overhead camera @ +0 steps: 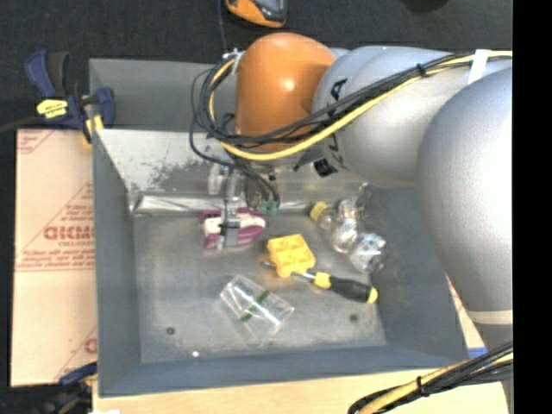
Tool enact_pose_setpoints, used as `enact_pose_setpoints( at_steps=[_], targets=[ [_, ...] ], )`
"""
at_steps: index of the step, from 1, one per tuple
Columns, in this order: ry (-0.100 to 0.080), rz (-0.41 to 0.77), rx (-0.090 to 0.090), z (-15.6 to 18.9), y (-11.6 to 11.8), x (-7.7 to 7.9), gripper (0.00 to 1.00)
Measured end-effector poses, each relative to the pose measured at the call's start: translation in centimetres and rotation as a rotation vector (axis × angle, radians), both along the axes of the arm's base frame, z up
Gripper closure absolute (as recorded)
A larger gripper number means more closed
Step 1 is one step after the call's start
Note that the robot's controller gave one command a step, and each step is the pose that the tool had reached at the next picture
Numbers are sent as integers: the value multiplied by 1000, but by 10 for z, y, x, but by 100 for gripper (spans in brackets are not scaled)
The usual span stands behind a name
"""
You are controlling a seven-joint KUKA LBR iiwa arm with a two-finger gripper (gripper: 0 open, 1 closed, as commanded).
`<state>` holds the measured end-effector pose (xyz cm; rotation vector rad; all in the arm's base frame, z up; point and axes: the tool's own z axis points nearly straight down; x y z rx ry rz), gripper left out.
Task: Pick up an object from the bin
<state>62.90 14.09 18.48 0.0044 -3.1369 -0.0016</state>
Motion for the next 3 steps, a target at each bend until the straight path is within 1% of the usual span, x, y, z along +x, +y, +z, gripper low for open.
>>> enact_pose_setpoints(
  at_steps=[1,2,3],
  targets=[
    [-8,-3,1,5,0,2,0],
    [-13,41,0,-74,-43,20,0],
    [-16,44,2,-116,-62,16,0]
  ],
)
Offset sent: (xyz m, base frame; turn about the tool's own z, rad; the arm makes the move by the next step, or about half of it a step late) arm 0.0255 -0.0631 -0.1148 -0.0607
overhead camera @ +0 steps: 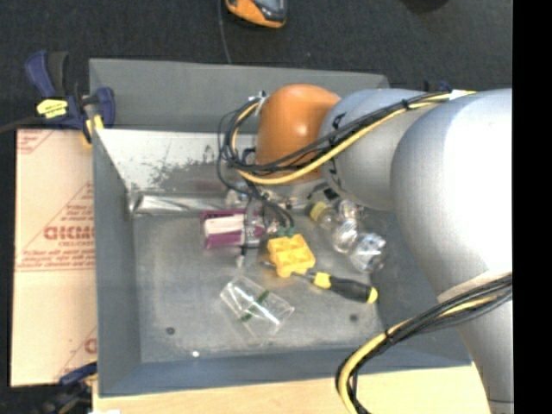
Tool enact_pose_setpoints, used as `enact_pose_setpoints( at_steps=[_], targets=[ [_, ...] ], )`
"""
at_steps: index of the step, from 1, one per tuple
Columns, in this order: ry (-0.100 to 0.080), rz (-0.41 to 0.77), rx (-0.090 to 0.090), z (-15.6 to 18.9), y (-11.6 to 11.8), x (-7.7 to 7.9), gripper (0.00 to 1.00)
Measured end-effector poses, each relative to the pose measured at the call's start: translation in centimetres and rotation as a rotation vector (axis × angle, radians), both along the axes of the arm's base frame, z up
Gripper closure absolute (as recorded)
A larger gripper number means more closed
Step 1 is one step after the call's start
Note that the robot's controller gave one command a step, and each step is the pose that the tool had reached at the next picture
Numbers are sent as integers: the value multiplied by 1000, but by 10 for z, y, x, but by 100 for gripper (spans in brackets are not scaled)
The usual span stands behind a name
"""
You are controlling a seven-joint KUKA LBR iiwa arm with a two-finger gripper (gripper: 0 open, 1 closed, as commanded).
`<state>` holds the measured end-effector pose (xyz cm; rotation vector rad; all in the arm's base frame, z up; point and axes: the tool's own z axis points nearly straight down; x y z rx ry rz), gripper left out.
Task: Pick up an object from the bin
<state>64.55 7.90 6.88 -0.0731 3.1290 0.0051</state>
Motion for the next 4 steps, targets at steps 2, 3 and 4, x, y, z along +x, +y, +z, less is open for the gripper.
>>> enact_pose_setpoints(
  at_steps=[2,3,4],
  targets=[
    [-6,-8,1,2,0,1,0],
    [-4,-94,4,3,2,-6,100],
    [-4,-94,4,3,2,-6,100]
  ],
)
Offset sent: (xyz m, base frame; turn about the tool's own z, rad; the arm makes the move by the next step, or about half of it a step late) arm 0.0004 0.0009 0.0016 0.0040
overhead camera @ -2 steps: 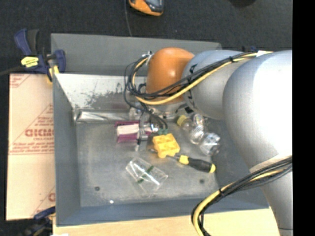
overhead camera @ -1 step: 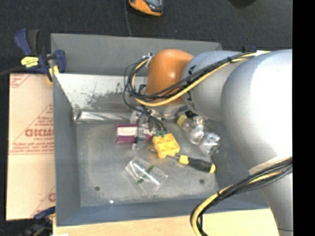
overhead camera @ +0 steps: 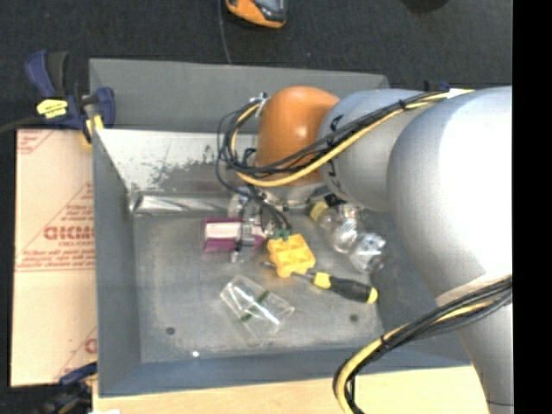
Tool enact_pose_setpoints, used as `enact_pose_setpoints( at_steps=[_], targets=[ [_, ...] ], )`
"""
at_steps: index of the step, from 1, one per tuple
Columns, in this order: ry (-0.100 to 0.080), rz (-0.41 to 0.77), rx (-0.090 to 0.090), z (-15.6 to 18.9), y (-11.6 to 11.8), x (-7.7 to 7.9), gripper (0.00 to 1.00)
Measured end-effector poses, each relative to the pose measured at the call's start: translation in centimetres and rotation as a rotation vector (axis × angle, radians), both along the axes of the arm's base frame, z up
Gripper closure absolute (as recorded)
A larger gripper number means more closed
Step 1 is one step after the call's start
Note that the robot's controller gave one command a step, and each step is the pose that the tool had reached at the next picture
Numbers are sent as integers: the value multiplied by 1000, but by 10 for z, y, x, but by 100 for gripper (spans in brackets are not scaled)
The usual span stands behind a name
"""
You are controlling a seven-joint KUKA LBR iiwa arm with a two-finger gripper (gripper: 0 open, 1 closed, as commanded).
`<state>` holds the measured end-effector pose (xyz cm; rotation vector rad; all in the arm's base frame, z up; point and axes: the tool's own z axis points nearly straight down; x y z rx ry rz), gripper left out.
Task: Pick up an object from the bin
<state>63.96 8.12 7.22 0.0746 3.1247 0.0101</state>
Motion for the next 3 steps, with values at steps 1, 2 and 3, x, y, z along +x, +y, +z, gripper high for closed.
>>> enact_pose_setpoints(
  at_steps=[1,2,3],
  targets=[
    [7,0,0,19,-1,-2,100],
    [2,-1,1,43,-1,-1,100],
    [4,-2,1,78,-1,-1,100]
  ],
)
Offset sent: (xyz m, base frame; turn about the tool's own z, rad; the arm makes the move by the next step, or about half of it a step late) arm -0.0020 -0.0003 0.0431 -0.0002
